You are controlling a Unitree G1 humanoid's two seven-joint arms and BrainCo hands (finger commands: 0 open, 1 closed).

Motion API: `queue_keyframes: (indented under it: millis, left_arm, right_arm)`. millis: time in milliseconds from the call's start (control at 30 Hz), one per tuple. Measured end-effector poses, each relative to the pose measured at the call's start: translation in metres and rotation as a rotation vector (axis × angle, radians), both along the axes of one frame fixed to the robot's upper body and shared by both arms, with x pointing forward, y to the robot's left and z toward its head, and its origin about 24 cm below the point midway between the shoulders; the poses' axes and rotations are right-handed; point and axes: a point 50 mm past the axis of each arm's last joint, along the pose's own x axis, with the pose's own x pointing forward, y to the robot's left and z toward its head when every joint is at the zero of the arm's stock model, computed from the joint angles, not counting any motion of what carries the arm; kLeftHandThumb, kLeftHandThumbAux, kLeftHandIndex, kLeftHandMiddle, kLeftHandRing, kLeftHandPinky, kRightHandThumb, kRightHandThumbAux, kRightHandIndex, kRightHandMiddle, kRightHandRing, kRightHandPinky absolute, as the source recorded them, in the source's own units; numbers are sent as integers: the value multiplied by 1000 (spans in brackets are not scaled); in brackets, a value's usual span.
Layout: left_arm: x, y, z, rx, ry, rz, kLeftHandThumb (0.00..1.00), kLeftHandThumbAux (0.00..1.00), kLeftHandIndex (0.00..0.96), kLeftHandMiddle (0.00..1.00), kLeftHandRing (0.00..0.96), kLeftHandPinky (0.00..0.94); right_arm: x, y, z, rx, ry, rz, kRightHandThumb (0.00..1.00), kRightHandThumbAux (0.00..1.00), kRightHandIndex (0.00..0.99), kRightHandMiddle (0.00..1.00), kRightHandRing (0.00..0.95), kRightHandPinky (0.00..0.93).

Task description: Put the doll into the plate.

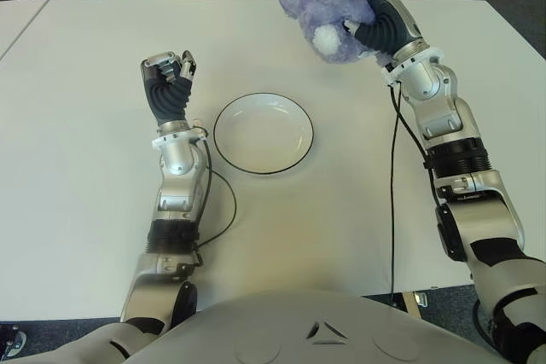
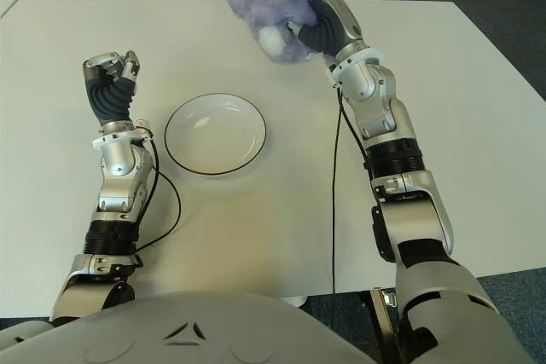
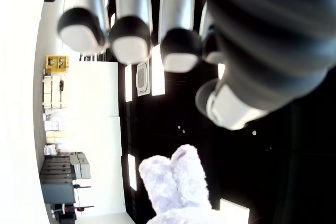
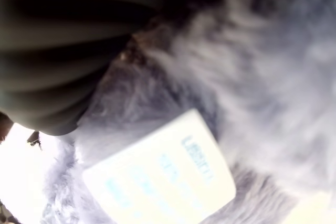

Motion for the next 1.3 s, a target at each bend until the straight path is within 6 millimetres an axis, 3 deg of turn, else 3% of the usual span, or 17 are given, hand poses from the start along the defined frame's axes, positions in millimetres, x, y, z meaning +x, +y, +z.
queue_keyframes:
  millis: [933, 1300]
  left_arm:
    - [0, 2, -2, 0, 17, 9, 515, 775, 838, 900, 906, 899]
    - [2, 5, -8, 3, 57, 21, 542, 759, 837, 900, 908, 908]
  right_arm:
    - [-28, 16, -6, -38, 68, 179, 854, 677, 400, 544, 883, 888]
    - [-35, 25, -10, -32, 78, 222, 852, 679, 394, 536, 873, 866]
